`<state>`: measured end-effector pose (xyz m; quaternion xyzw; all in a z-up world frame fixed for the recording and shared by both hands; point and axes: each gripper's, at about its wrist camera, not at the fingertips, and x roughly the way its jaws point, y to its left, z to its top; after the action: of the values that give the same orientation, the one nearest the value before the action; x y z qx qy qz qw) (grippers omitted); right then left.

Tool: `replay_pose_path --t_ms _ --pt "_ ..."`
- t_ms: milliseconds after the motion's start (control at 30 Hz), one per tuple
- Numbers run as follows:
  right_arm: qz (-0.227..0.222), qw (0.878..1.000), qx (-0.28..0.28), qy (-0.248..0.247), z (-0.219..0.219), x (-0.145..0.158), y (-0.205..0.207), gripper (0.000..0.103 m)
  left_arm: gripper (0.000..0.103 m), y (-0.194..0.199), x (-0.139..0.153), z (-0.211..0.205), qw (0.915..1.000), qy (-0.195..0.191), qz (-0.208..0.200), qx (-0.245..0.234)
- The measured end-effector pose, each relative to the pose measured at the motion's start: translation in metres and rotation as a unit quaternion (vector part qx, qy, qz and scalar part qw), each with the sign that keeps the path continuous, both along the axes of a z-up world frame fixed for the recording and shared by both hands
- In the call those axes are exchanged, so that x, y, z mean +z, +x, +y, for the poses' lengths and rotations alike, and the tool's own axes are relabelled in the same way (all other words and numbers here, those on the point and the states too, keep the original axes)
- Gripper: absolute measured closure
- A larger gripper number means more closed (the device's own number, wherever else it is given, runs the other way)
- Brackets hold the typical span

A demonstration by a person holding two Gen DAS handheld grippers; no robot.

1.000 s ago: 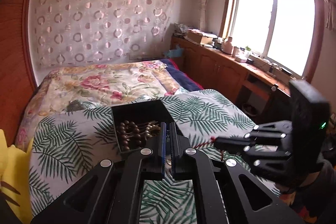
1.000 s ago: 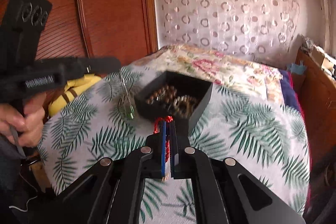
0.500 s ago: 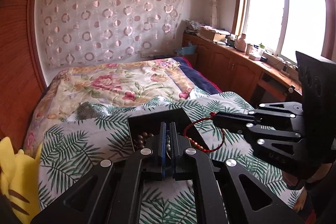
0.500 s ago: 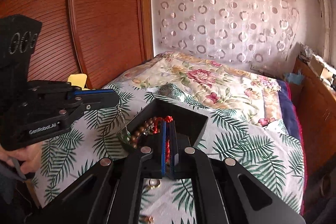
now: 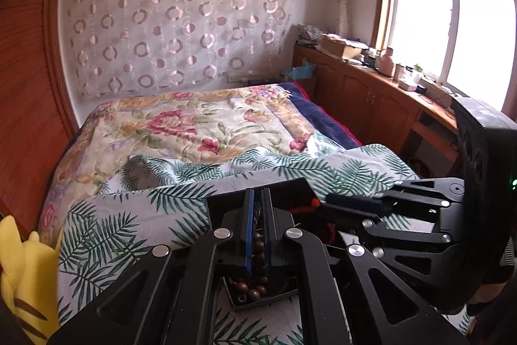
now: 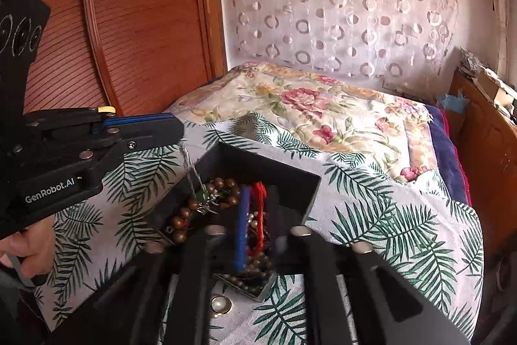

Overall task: Organize jewelry
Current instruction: 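Carry the jade chain and red bracelet into the box and open both tools, then grasp the gold ring with the left tool while the right tool grasps the gold flower earring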

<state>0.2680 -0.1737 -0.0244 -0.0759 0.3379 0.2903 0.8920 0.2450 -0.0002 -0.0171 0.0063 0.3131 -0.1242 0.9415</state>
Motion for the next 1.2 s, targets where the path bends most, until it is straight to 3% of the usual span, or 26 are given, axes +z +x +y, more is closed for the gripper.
replay_pose_path --t_ms 33,100,167,267,367,600,800,1033,1100,1200 --pt "0.0 1.0 0.001 0.002 -0.001 0.0 0.0 0.081 0.084 0.0 -0.002 0.0 1.0 0.002 0.001 -0.002" --pt "0.0 1.0 0.001 0.005 -0.006 -0.002 -0.002 0.079 0.042 -0.003 -0.006 -0.001 0.9999 0.01 -0.004 0.005" --pt "0.005 1.0 -0.004 0.005 -0.013 -0.003 -0.007 0.079 0.038 -0.008 -0.011 0.0 0.9997 0.017 -0.01 0.012" --pt "0.005 1.0 0.006 0.002 -0.027 -0.007 -0.03 0.079 0.018 -0.02 -0.017 0.003 0.9998 0.015 -0.009 0.013" --pt "0.013 1.0 0.019 -0.006 -0.041 -0.019 -0.06 0.079 0.009 -0.038 -0.024 0.006 0.9998 0.012 -0.012 0.01" --pt "0.057 0.997 0.044 -0.02 -0.047 -0.053 -0.112 0.079 0.007 -0.071 -0.041 0.008 0.9998 0.009 -0.007 0.013" --pt "0.078 0.994 0.051 -0.054 -0.036 -0.076 -0.121 0.079 0.007 -0.088 -0.058 0.008 1.0 0.005 0.004 0.006" --pt "0.061 0.993 0.052 -0.085 -0.027 -0.08 -0.124 0.079 0.007 -0.087 -0.078 0.011 0.9994 0.006 0.032 0.006" --pt "0.06 0.993 0.058 -0.089 -0.025 -0.079 -0.124 0.086 0.007 -0.085 -0.081 0.011 0.999 0.005 0.045 0.0" --pt "0.06 0.992 0.06 -0.089 -0.028 -0.078 -0.126 0.087 0.007 -0.082 -0.085 0.007 0.998 0.009 0.061 -0.012"
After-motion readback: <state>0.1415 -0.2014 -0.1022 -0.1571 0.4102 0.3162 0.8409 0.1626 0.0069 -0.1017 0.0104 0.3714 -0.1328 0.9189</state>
